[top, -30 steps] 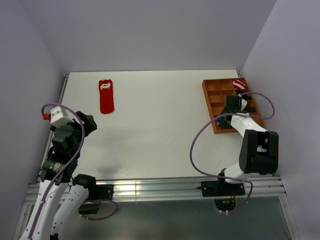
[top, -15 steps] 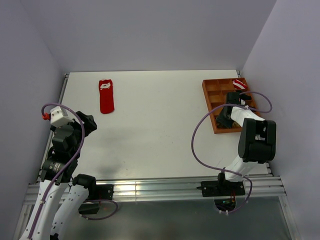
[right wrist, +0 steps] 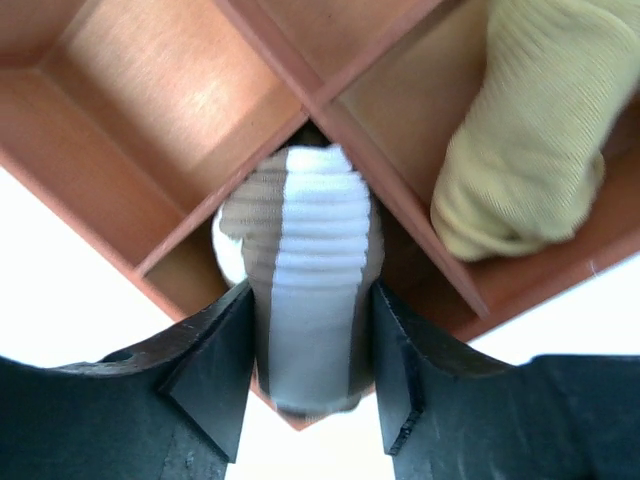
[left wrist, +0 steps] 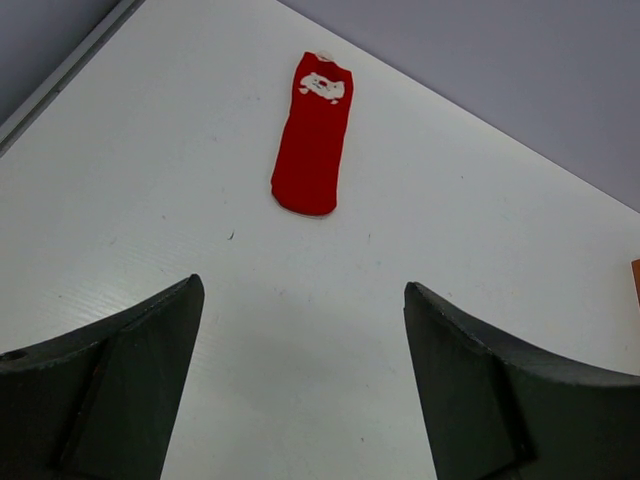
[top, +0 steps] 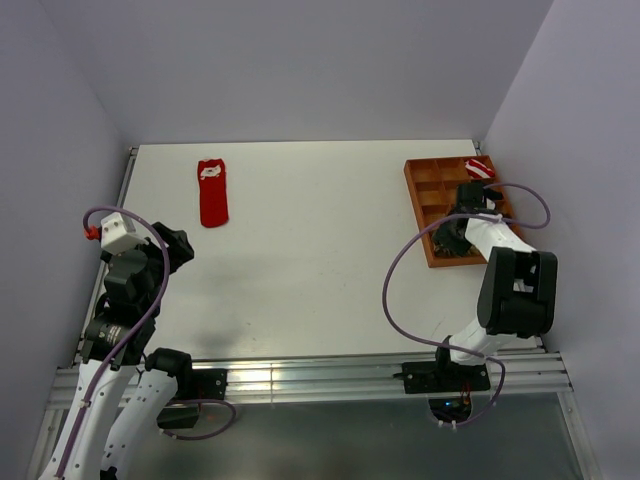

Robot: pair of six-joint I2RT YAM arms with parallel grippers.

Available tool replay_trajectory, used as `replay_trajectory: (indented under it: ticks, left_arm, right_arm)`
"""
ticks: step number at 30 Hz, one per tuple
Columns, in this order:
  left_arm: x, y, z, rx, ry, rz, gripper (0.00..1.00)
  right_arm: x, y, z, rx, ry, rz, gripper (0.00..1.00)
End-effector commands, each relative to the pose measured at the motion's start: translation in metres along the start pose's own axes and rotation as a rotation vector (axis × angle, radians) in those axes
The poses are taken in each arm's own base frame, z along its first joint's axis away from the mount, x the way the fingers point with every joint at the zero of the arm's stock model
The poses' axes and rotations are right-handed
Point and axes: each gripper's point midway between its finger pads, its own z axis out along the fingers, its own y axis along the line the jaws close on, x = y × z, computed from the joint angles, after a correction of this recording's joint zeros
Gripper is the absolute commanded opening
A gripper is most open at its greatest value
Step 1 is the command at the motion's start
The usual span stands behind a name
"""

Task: Roll the socks
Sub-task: Place the sock in the storage box.

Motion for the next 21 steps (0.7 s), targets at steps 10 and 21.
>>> replay_trajectory:
  ticks: [10,21]
  left_arm:
    - [0.0,0.001,0.002,-0.004,-0.007,0.014,0.86]
    - [0.001,0.0,0.002,0.001,-0.005,0.018,0.86]
  right_arm:
    - [-0.025,0.002,-0.046,-0.032,-0.095,0.05,0.55]
    - [-0.009,-0.001,-0.031,-0.037,-0.067,0.056,0.19]
